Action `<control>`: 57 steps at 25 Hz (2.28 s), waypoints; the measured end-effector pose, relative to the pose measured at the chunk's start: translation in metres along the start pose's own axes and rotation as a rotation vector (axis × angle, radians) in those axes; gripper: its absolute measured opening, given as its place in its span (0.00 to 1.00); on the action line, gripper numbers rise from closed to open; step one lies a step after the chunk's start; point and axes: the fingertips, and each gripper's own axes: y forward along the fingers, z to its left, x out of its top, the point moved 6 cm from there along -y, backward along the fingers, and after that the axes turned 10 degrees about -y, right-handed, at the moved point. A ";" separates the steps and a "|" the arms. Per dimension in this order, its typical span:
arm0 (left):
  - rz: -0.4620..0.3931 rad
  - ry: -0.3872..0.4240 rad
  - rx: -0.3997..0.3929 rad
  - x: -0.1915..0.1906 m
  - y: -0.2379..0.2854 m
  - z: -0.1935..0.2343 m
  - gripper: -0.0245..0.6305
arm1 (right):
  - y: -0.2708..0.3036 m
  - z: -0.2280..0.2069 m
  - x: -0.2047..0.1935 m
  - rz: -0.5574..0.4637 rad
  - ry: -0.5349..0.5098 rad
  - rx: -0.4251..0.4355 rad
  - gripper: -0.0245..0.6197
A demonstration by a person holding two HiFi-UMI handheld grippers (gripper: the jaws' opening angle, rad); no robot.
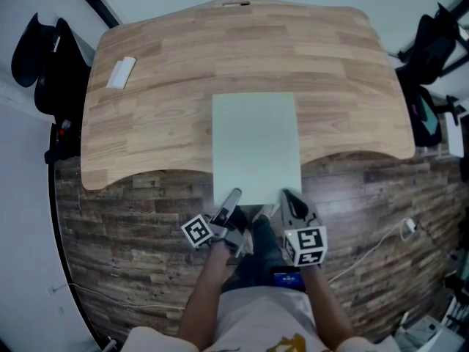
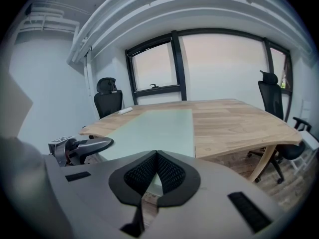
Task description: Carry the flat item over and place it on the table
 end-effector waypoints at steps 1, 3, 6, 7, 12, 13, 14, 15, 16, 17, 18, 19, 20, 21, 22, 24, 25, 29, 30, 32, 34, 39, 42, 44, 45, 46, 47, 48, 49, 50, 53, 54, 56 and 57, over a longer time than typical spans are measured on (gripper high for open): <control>-0.001 0.000 0.001 0.000 0.000 0.000 0.48 | 0.000 0.000 -0.002 0.003 0.008 -0.001 0.03; -0.002 0.003 0.005 0.001 0.000 0.001 0.48 | 0.001 0.001 -0.005 0.009 0.018 -0.004 0.03; -0.008 0.000 0.011 0.000 0.000 0.002 0.48 | 0.002 0.000 -0.004 0.010 -0.017 0.002 0.03; -0.010 -0.002 0.013 0.000 0.000 0.002 0.48 | 0.002 0.001 -0.005 0.010 -0.024 0.004 0.03; -0.013 -0.006 0.012 0.000 0.001 0.001 0.48 | 0.003 0.001 -0.004 0.006 -0.028 0.012 0.03; -0.013 -0.007 0.014 0.000 0.001 0.002 0.48 | 0.004 0.001 -0.003 0.002 -0.028 0.011 0.03; -0.013 -0.006 0.018 0.000 0.001 0.002 0.48 | 0.004 0.001 -0.002 0.003 -0.028 0.010 0.04; -0.014 -0.006 0.022 0.000 0.001 0.002 0.48 | 0.003 0.001 -0.003 0.008 -0.027 0.010 0.03; -0.017 -0.006 0.024 0.000 0.001 0.002 0.48 | 0.003 0.002 -0.003 0.014 -0.027 0.010 0.04; -0.020 -0.007 0.027 0.000 0.001 0.002 0.48 | 0.003 0.001 -0.002 0.017 -0.030 0.008 0.03; -0.025 -0.007 0.029 0.000 0.001 0.001 0.48 | 0.003 0.001 -0.003 0.017 -0.035 0.003 0.03; -0.029 -0.007 0.032 -0.001 0.001 0.001 0.48 | 0.004 0.000 -0.004 0.015 -0.038 -0.001 0.03; -0.032 -0.006 0.036 -0.001 0.001 0.001 0.48 | 0.004 0.000 -0.005 0.012 -0.040 -0.002 0.04; -0.034 -0.005 0.041 -0.001 0.000 0.001 0.48 | 0.005 0.000 -0.005 0.011 -0.041 -0.001 0.04; -0.036 -0.006 0.046 -0.001 0.000 0.002 0.48 | 0.006 0.000 -0.007 0.014 -0.037 -0.002 0.03; -0.034 -0.009 0.057 0.000 -0.001 0.003 0.48 | 0.006 0.000 -0.009 0.031 -0.022 -0.002 0.03; -0.033 -0.011 0.060 -0.001 -0.001 0.003 0.48 | 0.006 -0.001 -0.009 0.040 -0.012 -0.001 0.03; -0.037 -0.020 0.063 -0.001 0.000 0.001 0.48 | 0.008 -0.002 -0.009 0.041 0.012 0.006 0.03; -0.037 -0.021 0.064 -0.002 0.000 0.001 0.48 | 0.007 -0.002 -0.007 0.042 0.007 0.006 0.03; -0.033 -0.024 0.064 -0.003 0.000 0.000 0.48 | 0.007 -0.002 -0.006 0.045 -0.001 0.002 0.03; -0.032 -0.022 0.069 -0.003 -0.001 0.000 0.48 | 0.007 -0.003 -0.005 0.051 -0.007 -0.002 0.03; -0.014 -0.009 0.097 -0.006 -0.002 0.001 0.49 | 0.008 -0.005 -0.005 0.035 -0.015 -0.020 0.03; -0.002 -0.001 0.106 -0.005 -0.002 0.001 0.49 | 0.007 -0.004 -0.004 0.047 -0.011 -0.026 0.04; -0.003 0.003 0.109 -0.003 -0.002 0.000 0.49 | 0.006 -0.001 -0.001 0.035 -0.006 -0.005 0.04; -0.004 0.003 0.110 -0.002 -0.002 -0.001 0.49 | 0.007 0.002 0.000 0.029 -0.006 0.009 0.03; -0.004 0.003 0.113 -0.002 -0.002 -0.001 0.49 | 0.008 0.004 0.000 0.023 -0.006 0.022 0.04; -0.004 0.002 0.116 -0.001 -0.002 -0.001 0.49 | 0.010 0.007 -0.001 0.020 -0.005 0.034 0.04; -0.003 0.000 0.117 0.000 -0.001 -0.002 0.49 | 0.011 0.011 0.000 0.020 0.000 0.051 0.03; -0.003 0.000 0.118 0.000 0.000 -0.002 0.49 | 0.012 0.015 0.000 0.022 0.008 0.073 0.03; -0.004 -0.002 0.117 0.000 0.000 -0.002 0.49 | 0.013 0.019 0.001 0.023 0.018 0.098 0.04; -0.003 -0.004 0.118 0.001 0.002 -0.003 0.49 | 0.014 0.031 0.008 0.011 0.028 0.159 0.04; -0.002 -0.002 0.121 0.001 0.003 -0.003 0.49 | 0.014 0.033 0.011 0.003 0.025 0.167 0.04; -0.001 -0.001 0.124 0.003 0.003 -0.003 0.49 | 0.015 0.037 0.012 -0.015 0.017 0.166 0.04; 0.000 0.000 0.123 0.003 0.003 -0.003 0.49 | 0.015 0.038 0.013 -0.019 0.010 0.164 0.06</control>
